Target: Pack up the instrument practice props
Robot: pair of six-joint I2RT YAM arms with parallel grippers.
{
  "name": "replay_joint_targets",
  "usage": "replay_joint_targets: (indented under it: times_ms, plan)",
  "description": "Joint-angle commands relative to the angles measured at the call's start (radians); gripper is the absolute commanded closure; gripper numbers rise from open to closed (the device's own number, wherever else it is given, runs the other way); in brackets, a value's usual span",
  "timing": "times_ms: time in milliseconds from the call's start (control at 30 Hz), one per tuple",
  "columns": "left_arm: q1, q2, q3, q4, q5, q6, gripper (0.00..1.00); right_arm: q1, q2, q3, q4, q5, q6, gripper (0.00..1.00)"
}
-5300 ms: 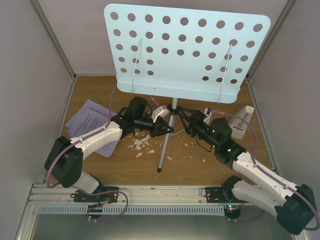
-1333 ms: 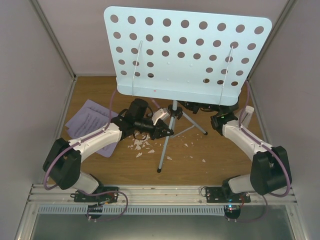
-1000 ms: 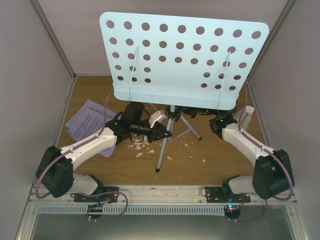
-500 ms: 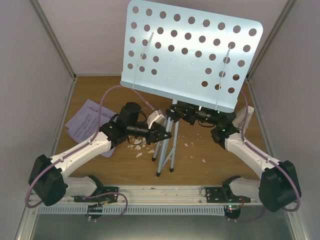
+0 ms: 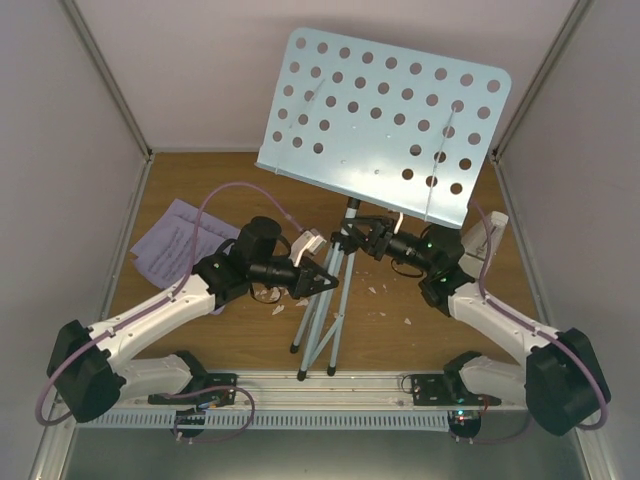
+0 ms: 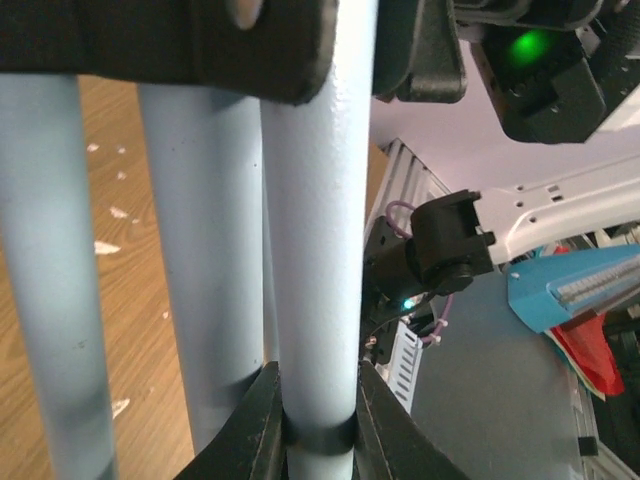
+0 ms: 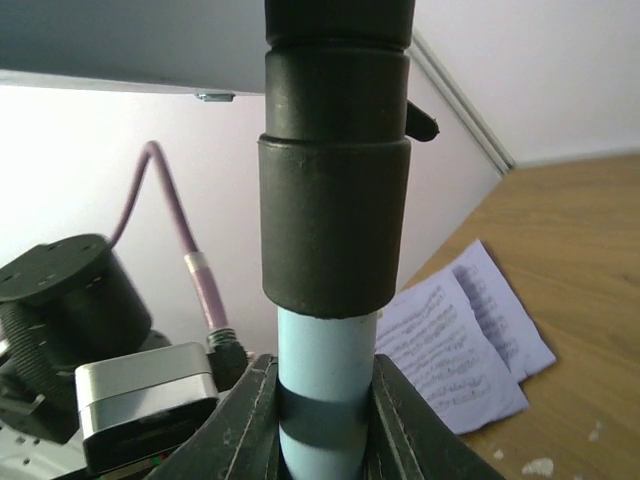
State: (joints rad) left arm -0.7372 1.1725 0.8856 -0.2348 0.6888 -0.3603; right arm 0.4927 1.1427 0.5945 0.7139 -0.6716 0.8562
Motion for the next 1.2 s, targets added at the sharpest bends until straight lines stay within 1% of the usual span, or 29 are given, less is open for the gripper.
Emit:
replay_joint_targets:
  times_ms: [0,167,367,500,633,933,1000,1033,1167]
  plan:
    - [-0.008,-0.082,0.027,0.375,-0.054,-0.076,1.0,0.036,0.04,-0.058,0.054,0.111,0.051,0.99]
    - [-0.01,-0.065,-0.006,0.379,-0.09,-0.102,1.0,0.035,0.107,-0.078,0.033,0.198,0.148,0.99]
    - [-0.018,-0.021,-0.038,0.395,-0.139,-0.101,1.0,0.035,0.206,-0.101,0.085,0.22,0.217,1.0]
    - [-0.027,0.018,-0.039,0.375,-0.183,-0.081,1.0,0.035,0.266,-0.117,0.11,0.239,0.247,1.0]
    - [-0.033,0.047,-0.057,0.376,-0.223,-0.074,1.0,0.036,0.332,-0.115,0.096,0.249,0.256,0.99]
    - [-0.056,0.144,-0.069,0.369,-0.255,-0.049,1.0,0.036,0.454,-0.133,0.118,0.273,0.309,1.0]
    - [-0.066,0.163,-0.068,0.361,-0.268,-0.037,0.96,0.035,0.471,-0.134,0.115,0.284,0.313,0.99]
    - [-0.072,0.17,-0.067,0.354,-0.277,-0.03,0.92,0.035,0.478,-0.135,0.117,0.29,0.315,0.99]
    - [-0.092,0.186,-0.071,0.326,-0.303,0.0,0.68,0.036,0.512,-0.137,0.125,0.299,0.316,1.0]
